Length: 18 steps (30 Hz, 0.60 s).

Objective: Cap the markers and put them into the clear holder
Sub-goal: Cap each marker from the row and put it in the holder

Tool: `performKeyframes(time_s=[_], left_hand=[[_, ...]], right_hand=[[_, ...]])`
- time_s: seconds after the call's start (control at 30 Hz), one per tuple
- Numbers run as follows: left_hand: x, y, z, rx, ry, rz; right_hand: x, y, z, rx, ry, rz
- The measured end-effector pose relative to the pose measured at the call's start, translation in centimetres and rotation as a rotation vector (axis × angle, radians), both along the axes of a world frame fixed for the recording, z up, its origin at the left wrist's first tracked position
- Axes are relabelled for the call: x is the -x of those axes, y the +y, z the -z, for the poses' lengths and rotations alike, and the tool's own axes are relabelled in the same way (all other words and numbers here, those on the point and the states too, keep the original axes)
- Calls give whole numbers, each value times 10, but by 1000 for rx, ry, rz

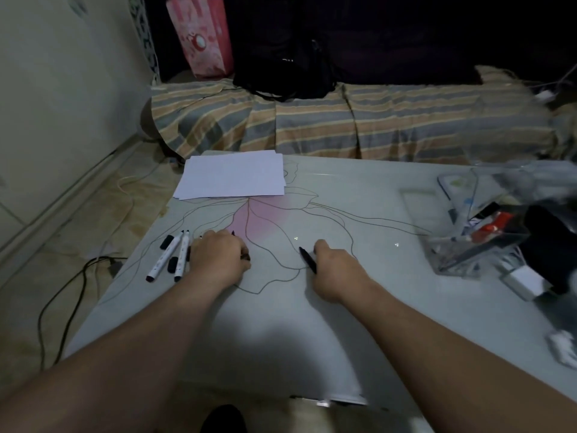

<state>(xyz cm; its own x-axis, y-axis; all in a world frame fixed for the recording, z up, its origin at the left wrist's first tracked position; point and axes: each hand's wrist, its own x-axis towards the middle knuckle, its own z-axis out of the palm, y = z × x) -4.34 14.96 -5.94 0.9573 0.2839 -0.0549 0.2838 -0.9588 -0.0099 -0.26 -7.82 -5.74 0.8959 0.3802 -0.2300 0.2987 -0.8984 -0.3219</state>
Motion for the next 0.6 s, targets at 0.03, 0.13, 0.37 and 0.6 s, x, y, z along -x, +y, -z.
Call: performKeyframes(time_s=[0.03,0.13,0.37,0.6], left_hand=[[-2,-4,1,25,-11,10],[-7,-18,2,369,-115,32],[-10,-71,-28,992,-353,159],[-8,-105,-42,1096,-399,194]], right_hand=[[-3,-10,-2,4,31,11],[-14,-40,-10,-32,62,0],[-13,-90,-51,-273,-389,-63],[1,-104,-68,-134,-601,-77]])
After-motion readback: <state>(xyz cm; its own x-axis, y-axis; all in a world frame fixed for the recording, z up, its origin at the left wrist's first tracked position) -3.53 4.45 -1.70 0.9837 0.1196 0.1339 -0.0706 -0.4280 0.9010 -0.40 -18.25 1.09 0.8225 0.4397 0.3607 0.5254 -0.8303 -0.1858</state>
